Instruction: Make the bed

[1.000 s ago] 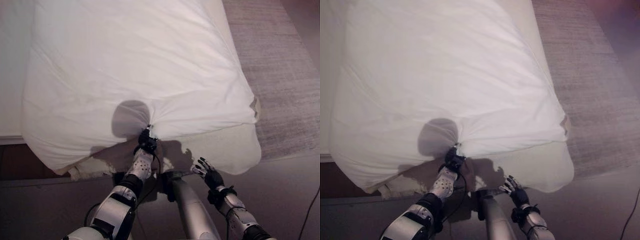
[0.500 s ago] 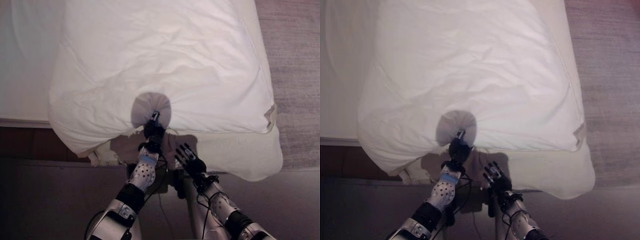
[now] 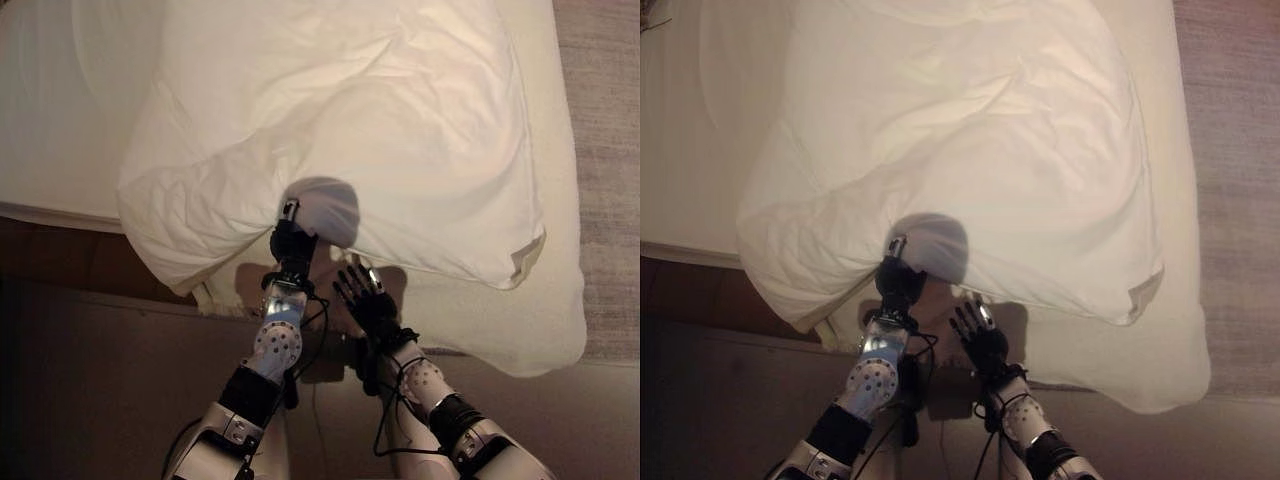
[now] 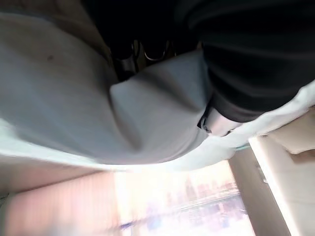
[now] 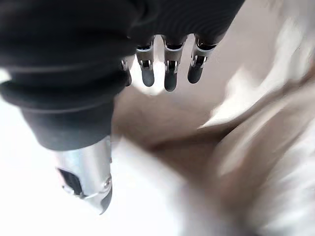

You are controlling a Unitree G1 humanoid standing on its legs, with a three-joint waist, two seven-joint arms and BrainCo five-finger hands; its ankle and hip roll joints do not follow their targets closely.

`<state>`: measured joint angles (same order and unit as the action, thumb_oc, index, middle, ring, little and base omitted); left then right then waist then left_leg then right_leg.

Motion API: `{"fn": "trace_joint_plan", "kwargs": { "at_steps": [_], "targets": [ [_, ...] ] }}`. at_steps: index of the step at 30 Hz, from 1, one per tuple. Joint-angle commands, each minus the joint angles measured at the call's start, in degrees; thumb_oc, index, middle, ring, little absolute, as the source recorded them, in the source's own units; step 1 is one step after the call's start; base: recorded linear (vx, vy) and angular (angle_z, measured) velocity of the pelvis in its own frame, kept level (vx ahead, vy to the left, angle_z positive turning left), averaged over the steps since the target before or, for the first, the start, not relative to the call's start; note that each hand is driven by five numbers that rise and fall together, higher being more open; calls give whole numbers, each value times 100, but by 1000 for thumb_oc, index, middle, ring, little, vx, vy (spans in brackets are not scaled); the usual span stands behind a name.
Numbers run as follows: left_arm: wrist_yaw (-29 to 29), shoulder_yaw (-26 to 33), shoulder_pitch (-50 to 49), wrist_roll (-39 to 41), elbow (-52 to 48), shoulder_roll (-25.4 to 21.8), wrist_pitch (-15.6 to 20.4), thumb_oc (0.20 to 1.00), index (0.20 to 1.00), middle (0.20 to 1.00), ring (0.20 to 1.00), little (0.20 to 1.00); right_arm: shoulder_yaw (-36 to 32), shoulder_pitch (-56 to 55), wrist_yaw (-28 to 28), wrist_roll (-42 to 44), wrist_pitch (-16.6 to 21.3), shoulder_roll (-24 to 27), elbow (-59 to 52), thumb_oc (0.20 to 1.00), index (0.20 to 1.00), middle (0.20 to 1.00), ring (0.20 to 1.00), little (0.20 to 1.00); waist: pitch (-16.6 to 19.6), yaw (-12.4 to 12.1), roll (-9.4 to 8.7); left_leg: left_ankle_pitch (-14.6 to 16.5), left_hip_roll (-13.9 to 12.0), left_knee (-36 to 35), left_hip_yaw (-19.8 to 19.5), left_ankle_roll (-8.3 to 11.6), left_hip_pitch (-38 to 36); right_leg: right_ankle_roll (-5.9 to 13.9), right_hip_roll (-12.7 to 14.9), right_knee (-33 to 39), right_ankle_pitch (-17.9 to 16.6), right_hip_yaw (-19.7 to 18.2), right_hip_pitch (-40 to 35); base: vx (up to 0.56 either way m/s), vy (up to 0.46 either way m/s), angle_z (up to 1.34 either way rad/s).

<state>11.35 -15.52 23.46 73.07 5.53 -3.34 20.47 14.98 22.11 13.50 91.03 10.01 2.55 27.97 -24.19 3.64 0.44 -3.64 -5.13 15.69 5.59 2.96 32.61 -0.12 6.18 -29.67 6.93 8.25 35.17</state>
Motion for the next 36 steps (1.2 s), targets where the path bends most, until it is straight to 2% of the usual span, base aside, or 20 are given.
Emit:
{"fn": "trace_joint_plan", "kwargs": {
  "at_steps": [1, 9, 19, 24, 36],
  "targets": [
    [65, 494, -66, -517, -1017, -221, 691, 200, 200, 200, 200, 200, -412, 30, 195, 362, 540, -18, -570, 1000, 1000, 1000, 1000, 1000, 358, -121, 95, 369, 199, 202, 130, -188, 196, 649, 18, 951, -637, -233, 49, 19, 62, 1],
    [139, 705, -227, -748, -1216, -423, 639, 200, 200, 200, 200, 200, -1118, 77, -39, 472, 984, 169, -582, 1000, 1000, 1000, 1000, 1000, 450, -78, 134, 410, 204, 256, 158, -210, 327, 649, 32, 867, -617, -279, 215, 1, 6, 0],
    [143, 987, -348, -861, -1380, -622, 605, 200, 200, 200, 200, 200, -1923, 205, -484, 437, 1205, 541, -102, 1000, 1000, 1000, 1000, 1000, 505, -92, 194, 393, 190, 212, 169, -194, 373, 672, 24, 873, -599, -286, 294, 0, 0, 0],
    [248, 1260, -407, -948, -1474, -744, 640, 200, 200, 200, 200, 200, -2369, 444, -948, 284, 1177, 949, 556, 1000, 1000, 1000, 1000, 1000, 509, -137, 207, 427, 176, 252, 167, -165, 369, 677, 27, 824, -551, -275, 308, 7, -8, -2],
    [289, 1462, -440, -1000, -1552, -844, 631, 200, 200, 200, 200, 200, -2740, 550, -1276, 127, 1195, 1460, 785, 1000, 1000, 1000, 1000, 1000, 566, -108, 172, 430, 126, 292, 210, -142, 426, 667, 19, 762, -563, -288, 406, 1, -2, 0]
  ]
}}
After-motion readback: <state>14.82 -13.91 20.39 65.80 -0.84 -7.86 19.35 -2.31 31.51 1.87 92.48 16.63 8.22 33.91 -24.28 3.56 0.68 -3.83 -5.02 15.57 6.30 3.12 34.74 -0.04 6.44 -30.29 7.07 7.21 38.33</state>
